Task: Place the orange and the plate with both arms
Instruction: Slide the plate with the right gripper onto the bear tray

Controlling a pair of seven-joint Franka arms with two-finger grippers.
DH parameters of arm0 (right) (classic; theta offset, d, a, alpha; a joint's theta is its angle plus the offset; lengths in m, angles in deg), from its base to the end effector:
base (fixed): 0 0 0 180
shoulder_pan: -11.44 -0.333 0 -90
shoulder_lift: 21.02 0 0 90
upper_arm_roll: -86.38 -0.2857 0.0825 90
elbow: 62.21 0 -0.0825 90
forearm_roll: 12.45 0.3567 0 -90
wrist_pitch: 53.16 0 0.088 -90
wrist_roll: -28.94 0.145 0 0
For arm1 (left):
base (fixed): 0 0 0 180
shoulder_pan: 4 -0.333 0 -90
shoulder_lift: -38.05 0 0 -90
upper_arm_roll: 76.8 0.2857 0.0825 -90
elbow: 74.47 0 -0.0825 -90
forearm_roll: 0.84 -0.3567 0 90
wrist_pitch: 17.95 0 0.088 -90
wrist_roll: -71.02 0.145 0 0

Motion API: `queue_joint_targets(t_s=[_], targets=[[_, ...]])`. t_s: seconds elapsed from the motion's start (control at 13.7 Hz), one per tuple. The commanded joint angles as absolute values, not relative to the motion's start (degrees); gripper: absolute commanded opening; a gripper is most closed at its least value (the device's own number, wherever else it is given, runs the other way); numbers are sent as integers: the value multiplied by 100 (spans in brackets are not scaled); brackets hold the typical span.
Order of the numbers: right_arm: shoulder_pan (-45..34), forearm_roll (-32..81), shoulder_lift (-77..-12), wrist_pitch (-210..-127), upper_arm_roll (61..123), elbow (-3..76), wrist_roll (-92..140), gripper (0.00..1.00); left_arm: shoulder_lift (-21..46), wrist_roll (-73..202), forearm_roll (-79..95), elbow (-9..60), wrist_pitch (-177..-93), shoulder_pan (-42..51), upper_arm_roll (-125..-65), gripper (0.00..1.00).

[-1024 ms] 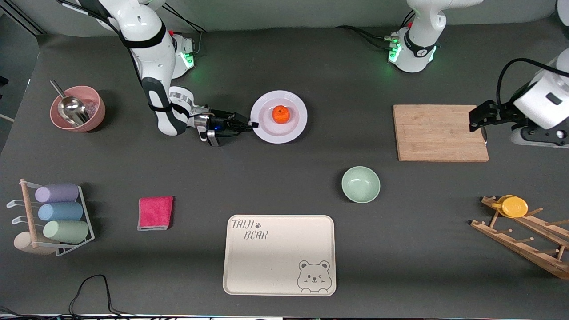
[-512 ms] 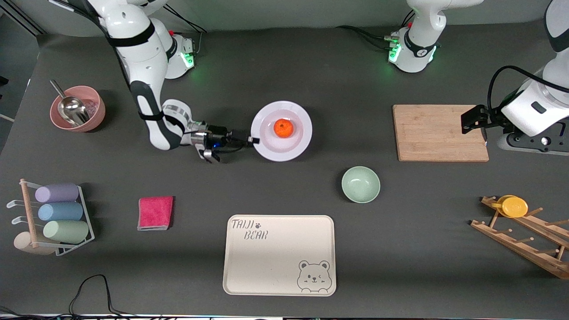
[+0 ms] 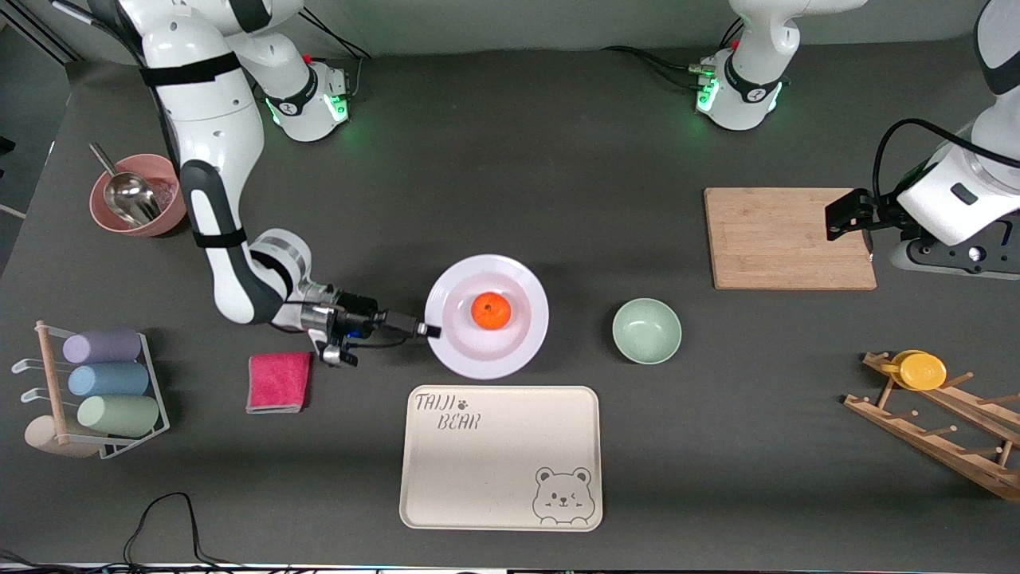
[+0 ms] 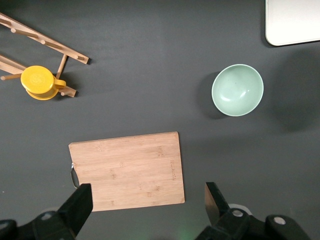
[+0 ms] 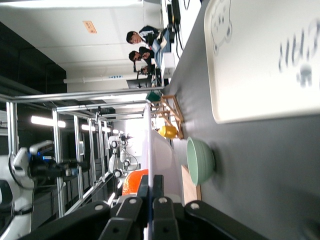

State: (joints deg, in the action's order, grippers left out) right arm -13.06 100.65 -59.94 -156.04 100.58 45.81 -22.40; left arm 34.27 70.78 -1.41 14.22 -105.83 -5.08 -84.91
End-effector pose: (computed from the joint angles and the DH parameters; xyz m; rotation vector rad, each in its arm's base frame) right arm 0.5772 0.2275 0.1703 -1.6643 0.2466 -0.1208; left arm 0.5334 -0.0623 0.5285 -3.1279 0.1857 0.1242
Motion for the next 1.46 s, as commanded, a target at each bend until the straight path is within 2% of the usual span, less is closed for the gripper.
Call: queue_joint_targets(t_s=[0.0, 0.44, 0.59, 0.95, 1.39], targets=[[-1063, 9873, -7021, -15704, 10027, 2934, -1468, 0, 3339, 6953, -128, 1290, -10549, -461, -8462, 100], [-605, 9469, -8744, -16512, 10035, 69, -404, 0, 3339, 7085, -154, 1228, -10549, -497, -8462, 100], [-570, 9477, -9184, -16802, 10001, -549, -358, 0, 3330, 7033, -137, 1202, -10549, -497, -8445, 100], [-579, 9512, -9423, -17322, 9623, -657, -490, 0, 3304, 6962, -163, 1131, -10558, -505, -8427, 100], [-579, 9521, -9555, -17428, 9473, -657, -859, 0, 3234, 6953, -163, 1131, -10540, -532, -8418, 100]])
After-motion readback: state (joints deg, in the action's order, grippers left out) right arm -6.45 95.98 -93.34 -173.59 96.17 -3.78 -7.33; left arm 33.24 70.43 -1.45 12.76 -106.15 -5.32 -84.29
